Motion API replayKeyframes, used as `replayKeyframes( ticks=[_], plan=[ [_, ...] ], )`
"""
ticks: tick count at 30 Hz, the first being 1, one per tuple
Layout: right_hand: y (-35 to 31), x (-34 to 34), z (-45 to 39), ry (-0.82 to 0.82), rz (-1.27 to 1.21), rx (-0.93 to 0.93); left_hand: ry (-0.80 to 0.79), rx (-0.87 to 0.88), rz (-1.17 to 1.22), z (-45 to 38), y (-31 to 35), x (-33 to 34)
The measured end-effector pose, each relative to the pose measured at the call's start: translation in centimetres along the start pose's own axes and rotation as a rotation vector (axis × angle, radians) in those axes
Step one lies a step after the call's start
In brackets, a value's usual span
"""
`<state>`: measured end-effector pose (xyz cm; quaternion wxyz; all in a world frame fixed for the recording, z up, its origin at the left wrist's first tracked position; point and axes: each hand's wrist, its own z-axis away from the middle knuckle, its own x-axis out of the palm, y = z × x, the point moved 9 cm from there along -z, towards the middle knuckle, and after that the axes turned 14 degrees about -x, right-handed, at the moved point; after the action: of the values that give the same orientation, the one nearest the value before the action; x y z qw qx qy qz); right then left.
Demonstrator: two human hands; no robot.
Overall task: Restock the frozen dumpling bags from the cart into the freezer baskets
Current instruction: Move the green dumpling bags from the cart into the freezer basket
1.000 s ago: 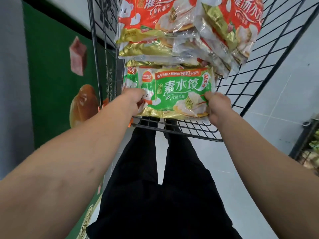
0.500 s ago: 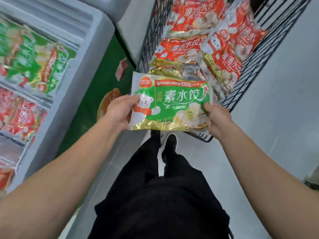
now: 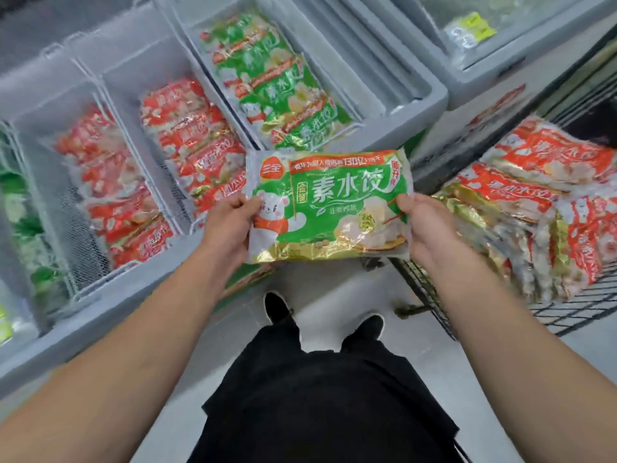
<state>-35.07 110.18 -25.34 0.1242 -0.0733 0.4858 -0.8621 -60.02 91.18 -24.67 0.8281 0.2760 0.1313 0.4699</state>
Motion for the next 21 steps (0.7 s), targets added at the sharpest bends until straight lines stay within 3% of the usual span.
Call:
replayKeyframes(
  ticks=[6,15,21],
  plan=[
    [-1.8,11.9,-0.5,-0.030,0.163,-0.072,0.050,-0.003,0.017,-3.4,3.8,-9.7],
    [-4.9,19.8,-2.7,-0.116,0.311,-0.190,-0.030,-0.179,0.154,-6.7,4.7,-12.2],
    [-6.7,21.1,-7.2,-0.195,0.459,-0.202,-0.034,-0.197,0.127,-9.6,6.4,-9.7]
  ],
)
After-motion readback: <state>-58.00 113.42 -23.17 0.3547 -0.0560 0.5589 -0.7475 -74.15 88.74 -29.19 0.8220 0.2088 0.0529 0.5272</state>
